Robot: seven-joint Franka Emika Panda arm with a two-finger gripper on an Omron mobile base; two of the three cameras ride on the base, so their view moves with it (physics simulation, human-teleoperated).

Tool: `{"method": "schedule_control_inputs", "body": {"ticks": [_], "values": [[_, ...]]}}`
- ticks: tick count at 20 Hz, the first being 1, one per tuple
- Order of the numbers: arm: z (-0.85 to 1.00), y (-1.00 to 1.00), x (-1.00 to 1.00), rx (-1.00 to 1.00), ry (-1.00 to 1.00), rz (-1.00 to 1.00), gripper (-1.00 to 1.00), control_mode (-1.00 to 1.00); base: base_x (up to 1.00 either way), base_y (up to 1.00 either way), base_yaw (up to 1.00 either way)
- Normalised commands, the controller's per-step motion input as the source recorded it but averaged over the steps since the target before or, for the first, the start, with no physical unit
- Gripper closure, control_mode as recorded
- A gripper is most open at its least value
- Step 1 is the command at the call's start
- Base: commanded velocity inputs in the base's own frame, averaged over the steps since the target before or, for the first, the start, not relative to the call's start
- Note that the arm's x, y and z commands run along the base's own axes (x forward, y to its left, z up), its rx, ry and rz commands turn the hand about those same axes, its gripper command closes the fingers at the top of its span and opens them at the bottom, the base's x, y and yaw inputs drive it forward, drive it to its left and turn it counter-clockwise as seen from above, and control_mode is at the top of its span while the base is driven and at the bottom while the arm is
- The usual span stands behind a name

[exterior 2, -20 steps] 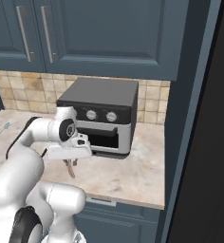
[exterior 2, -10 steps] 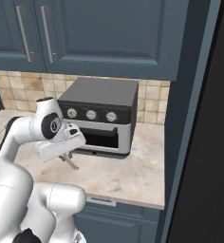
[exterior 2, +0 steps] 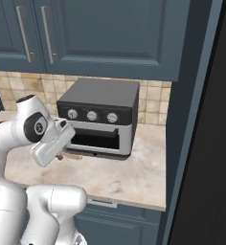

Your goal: Organize the utensils by type. Pick up the wooden spoons from the counter and place them in the open cabinet. Then pick up the metallic utensils from the counter and place them in the open drawer.

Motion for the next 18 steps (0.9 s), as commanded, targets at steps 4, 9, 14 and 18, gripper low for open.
{"method": "schedule_control_inputs", "body": {"ticks": [4, 9, 14, 18], "values": [[0.38, 0.0, -0.25, -0.03, 0.0, 0.38, 1.0, -1.0, 0.0, 0.0, 0.0], [0.03, -0.01, -0.06, 0.0, 0.0, -0.01, 1.0, -1.0, 0.0, 0.0, 0.0], [0.0, 0.0, -0.05, 0.0, 0.0, 0.0, 1.0, -1.0, 0.0, 0.0, 0.0], [0.0, -0.02, -0.29, 0.0, -0.14, 0.0, 1.0, 1.0, -0.37, -0.04, 0.0]]}}
